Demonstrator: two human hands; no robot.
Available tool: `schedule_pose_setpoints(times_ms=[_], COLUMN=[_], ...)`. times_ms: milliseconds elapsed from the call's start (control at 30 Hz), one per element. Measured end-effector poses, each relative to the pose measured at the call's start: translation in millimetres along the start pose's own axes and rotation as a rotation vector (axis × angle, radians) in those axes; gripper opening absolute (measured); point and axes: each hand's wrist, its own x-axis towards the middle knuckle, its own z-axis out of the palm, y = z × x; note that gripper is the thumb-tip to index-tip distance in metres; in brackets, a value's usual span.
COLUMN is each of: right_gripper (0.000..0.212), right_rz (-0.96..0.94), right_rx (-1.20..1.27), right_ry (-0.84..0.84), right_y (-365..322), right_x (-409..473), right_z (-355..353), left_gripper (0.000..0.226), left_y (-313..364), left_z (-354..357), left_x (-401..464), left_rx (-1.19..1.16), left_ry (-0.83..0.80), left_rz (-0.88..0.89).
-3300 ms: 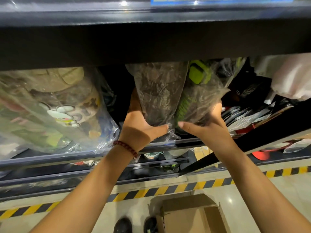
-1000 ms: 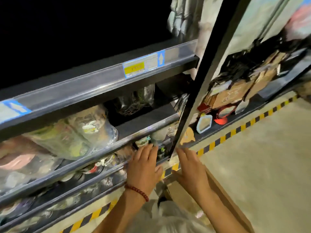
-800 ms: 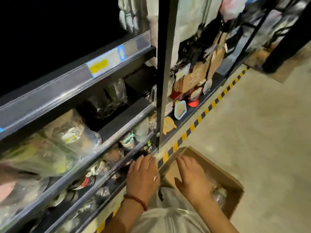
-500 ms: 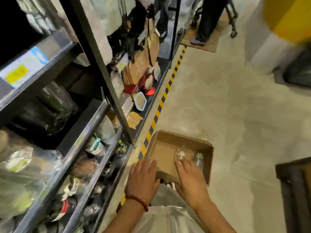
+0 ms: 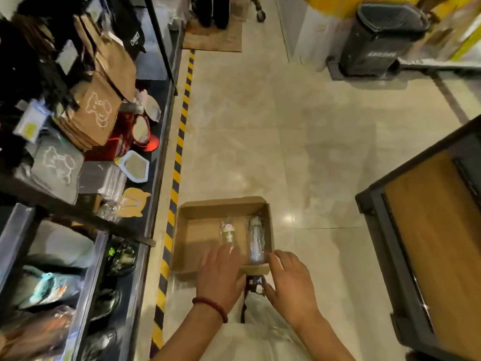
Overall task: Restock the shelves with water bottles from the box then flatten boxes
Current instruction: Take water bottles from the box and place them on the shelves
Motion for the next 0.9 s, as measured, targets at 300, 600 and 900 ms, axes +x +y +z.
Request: schedule_pose_setpoints(times_ms=[300, 600, 900], right_gripper=[0.062, 0.041, 0.037], right_rz=[0.016, 0.237, 0.573], right_rx=[0.092, 0.367, 0.523], right_ry=[-0.119, -0.206, -0.536], right_y=[65, 111, 168], right_x=[102, 213, 290], right_z=[33, 171, 369], left_gripper=[0.06, 0.045, 0.075], left_y=[17, -50, -126], left_z=[36, 160, 368], left_x=[109, 219, 294], left_rx=[-0.112, -0.366, -0.514], left_ry=[-0.066, -0.23, -0.426], left_rz=[-0.192, -0.572, -0.718])
